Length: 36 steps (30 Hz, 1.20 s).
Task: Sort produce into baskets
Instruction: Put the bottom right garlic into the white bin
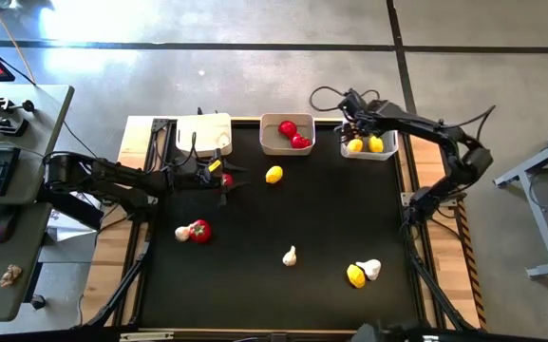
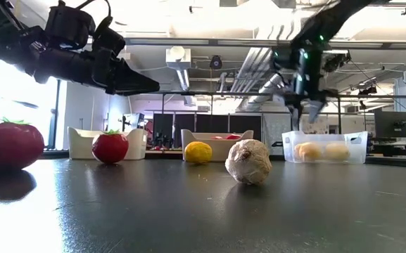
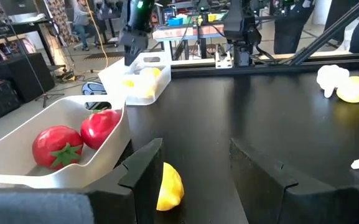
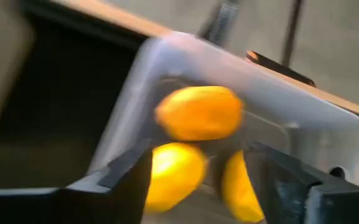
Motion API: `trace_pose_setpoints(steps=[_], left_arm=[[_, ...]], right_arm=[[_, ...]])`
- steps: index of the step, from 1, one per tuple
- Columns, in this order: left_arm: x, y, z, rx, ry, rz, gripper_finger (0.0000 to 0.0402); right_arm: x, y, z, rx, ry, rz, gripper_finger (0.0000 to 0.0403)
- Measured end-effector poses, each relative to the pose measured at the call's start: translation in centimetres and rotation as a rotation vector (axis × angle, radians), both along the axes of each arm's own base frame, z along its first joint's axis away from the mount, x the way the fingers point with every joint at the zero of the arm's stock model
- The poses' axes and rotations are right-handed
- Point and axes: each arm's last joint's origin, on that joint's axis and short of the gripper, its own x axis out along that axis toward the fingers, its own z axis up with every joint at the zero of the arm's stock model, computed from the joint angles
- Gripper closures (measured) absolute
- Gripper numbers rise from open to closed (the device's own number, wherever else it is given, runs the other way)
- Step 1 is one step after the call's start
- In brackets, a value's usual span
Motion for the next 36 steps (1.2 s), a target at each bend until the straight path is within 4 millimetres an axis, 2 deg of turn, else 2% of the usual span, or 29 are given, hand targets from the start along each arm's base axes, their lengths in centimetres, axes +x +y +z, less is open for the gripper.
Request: trace_pose_setpoints(steps=[6, 11, 13, 17, 20, 24, 27, 31, 36], left_arm=[[0.0, 0.0, 0.0, 0.025, 0.004, -0.004, 0.0232], [0.0, 0.0, 0.0, 0.046, 0.005, -0.006, 0.0232], [0.0, 0.0, 0.0, 0.048, 0.004, -0.006, 0.0232], [0.0, 0.0, 0.1, 0.064, 0.004, -0.007, 0.0232], [0.0, 0.0, 0.0, 0.062, 0.007, -0.007, 0.0232], [0.0, 0.0, -0.2, 0.040, 0.025, -0.009, 0.0232], [0.0, 0.0, -0.3, 0.033, 0.039, -0.009, 0.0232], [0.0, 0.0, -0.3, 0.018, 0.039, -0.007, 0.0232], [-0.1, 0.0, -0.3, 0.009, 0.040, -0.004, 0.0232]], right_arm=[[3.9, 4.3, 2.4, 0.027, 0.008, 0.212, 0.0281], [6.6, 9.9, 2.6, 0.055, 0.008, 0.359, 0.0382], [7.4, 12.3, 2.4, 0.074, -0.003, 0.406, 0.0396], [8.2, 16.8, 1.7, 0.125, -0.025, 0.497, 0.0384], [8.2, 19.9, 1.5, 0.173, -0.020, 0.556, 0.0393], [7.9, 23.4, 1.3, 0.293, -0.025, 0.642, 0.0398], [7.3, 25.4, 1.3, 0.344, -0.007, 0.617, 0.0386], [6.5, 27.7, 1.2, 0.431, 0.010, 0.610, 0.0345], [5.5, 30.2, 1.2, 0.545, 0.022, 0.556, 0.0258]])
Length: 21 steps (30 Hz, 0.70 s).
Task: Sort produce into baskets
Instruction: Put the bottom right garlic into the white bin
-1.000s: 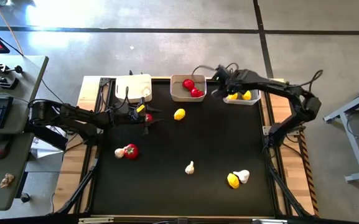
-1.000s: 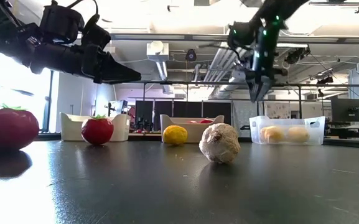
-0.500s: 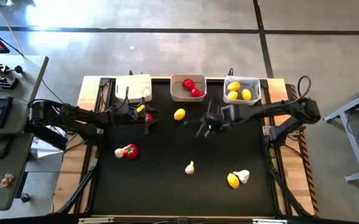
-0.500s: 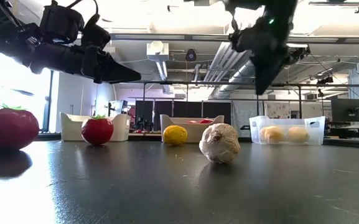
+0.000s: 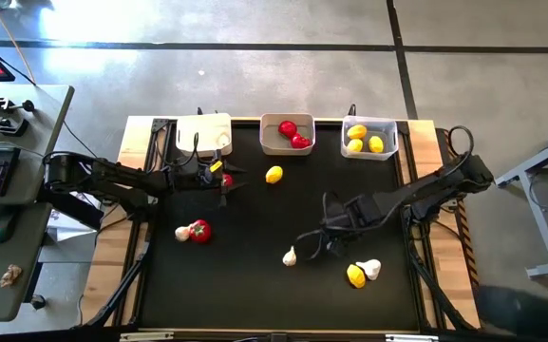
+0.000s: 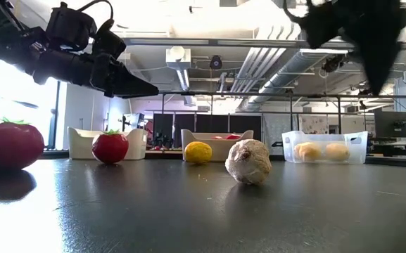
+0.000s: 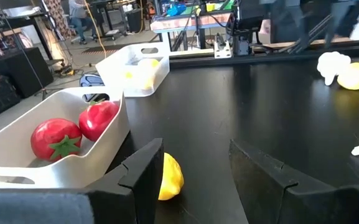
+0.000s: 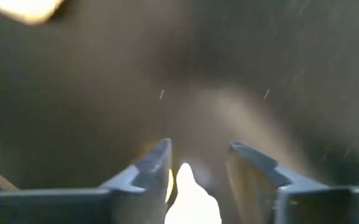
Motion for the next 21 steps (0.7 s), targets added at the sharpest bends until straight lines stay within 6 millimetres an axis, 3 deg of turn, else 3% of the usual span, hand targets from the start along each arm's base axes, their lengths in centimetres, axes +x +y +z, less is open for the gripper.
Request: trace_pose_setpoints(steps=[5, 9, 15, 21], left_arm=[[0.0, 0.0, -0.1, -0.004, 0.010, 0.001, 0.0232], [0.0, 0.0, -0.1, 0.002, 0.010, 0.000, 0.0232], [0.0, 0.0, -0.1, -0.002, 0.010, 0.003, 0.0232], [0.0, 0.0, -0.1, -0.002, 0.009, 0.003, 0.0232]], right_arm=[[-1.5, 2.6, 0.0, 0.026, 0.062, 0.002, 0.0165], [-2.8, 4.7, -0.1, 0.018, 0.077, 0.056, 0.0120], [-4.0, 7.9, -1.4, 0.061, 0.179, 0.109, 0.0107], [-3.6, 9.3, -3.5, 0.066, 0.242, 0.209, 0.0107]])
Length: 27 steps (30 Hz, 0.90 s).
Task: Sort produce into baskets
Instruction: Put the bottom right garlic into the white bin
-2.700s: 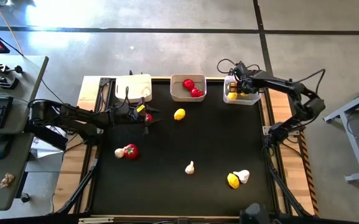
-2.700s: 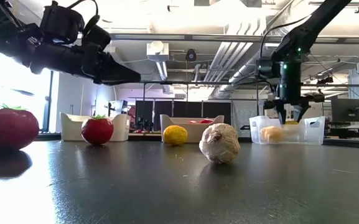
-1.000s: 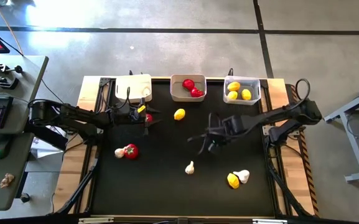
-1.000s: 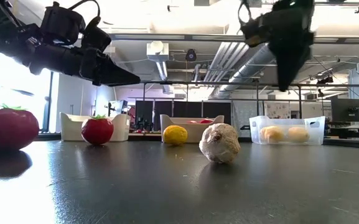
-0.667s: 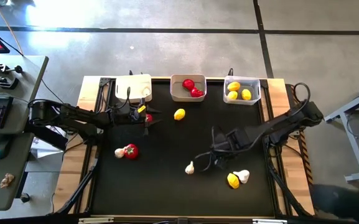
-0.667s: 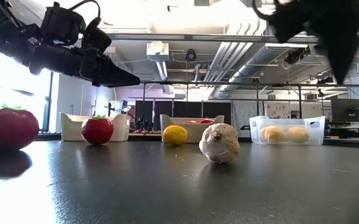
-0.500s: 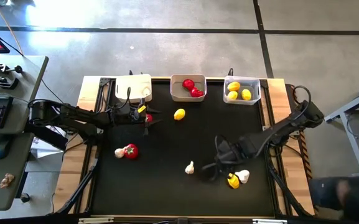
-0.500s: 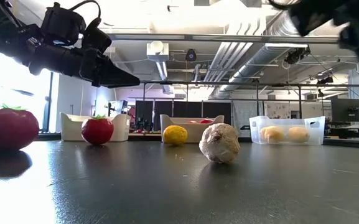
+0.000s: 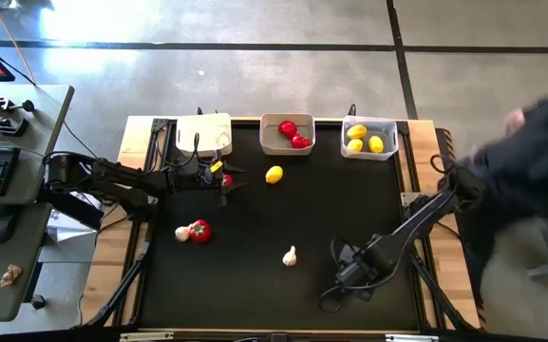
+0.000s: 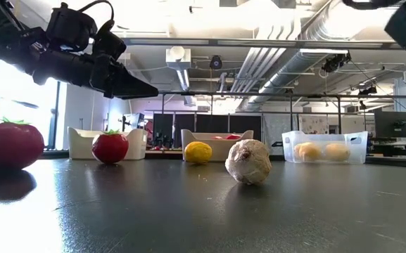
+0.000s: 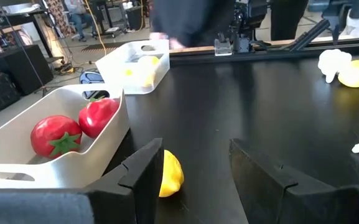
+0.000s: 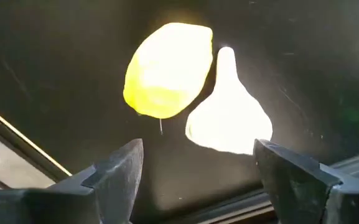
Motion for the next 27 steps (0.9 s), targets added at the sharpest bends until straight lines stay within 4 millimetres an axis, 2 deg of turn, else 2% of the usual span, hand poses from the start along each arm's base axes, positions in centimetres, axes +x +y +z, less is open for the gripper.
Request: trace_pose_setpoints(steps=[7, 15, 22, 27], left_arm=[[0.0, 0.0, 0.0, -0.001, 0.002, -0.001, 0.0232], [0.0, 0.0, -0.1, -0.002, 0.007, -0.001, 0.0232], [0.0, 0.0, -0.2, 0.001, 0.022, -0.003, 0.0232], [0.0, 0.0, -0.2, 0.010, 0.024, -0.005, 0.0232]], right_arm=[[0.3, 0.6, -2.4, -0.018, 0.090, 0.184, 0.0107], [0.6, 0.8, -4.5, -0.038, 0.168, 0.305, 0.0107], [0.6, 0.8, -5.3, -0.061, 0.198, 0.326, 0.0112], [0.5, 0.6, -5.3, -0.101, 0.203, 0.314, 0.0149]])
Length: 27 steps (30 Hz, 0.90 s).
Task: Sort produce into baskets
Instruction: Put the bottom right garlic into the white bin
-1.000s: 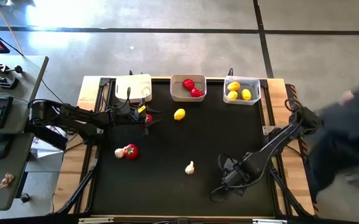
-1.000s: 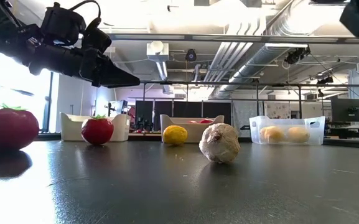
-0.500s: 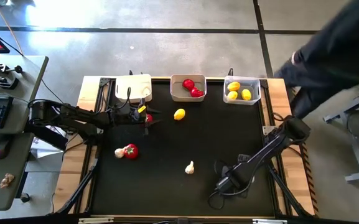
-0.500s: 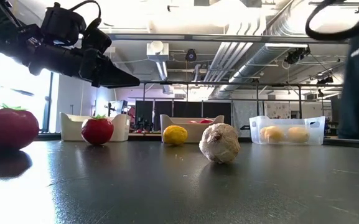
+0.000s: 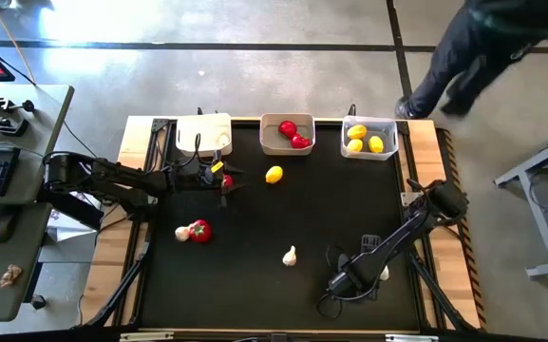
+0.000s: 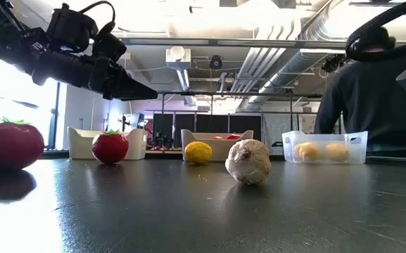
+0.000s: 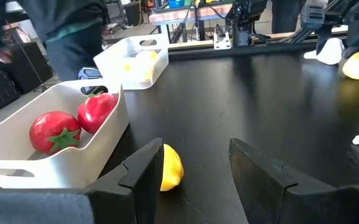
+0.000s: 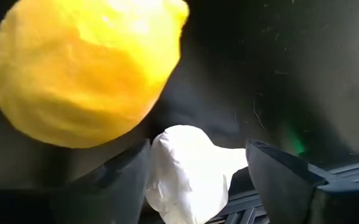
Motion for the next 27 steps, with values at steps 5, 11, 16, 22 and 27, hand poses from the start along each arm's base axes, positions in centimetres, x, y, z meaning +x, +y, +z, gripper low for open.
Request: trace_pose_setpoints(steps=[5, 11, 16, 22, 27], left_arm=[[0.0, 0.0, -0.1, -0.012, 0.006, 0.001, 0.0232], [0.0, 0.0, -0.1, -0.010, 0.005, 0.001, 0.0232], [0.0, 0.0, -0.1, -0.010, 0.005, 0.001, 0.0232], [0.0, 0.0, -0.1, -0.009, 0.005, 0.002, 0.0232], [0.0, 0.0, -0.1, -0.010, 0.007, 0.002, 0.0232]], right_arm=[[0.0, -0.1, 0.0, -0.006, 0.000, -0.006, 0.0220], [0.3, -1.2, 0.2, -0.029, 0.045, -0.040, 0.0330], [0.9, -1.7, 0.7, -0.032, 0.046, -0.005, 0.0386], [1.8, -2.4, 2.3, -0.068, 0.032, 0.009, 0.0381], [1.8, -2.4, 3.7, -0.059, -0.001, -0.067, 0.0360]])
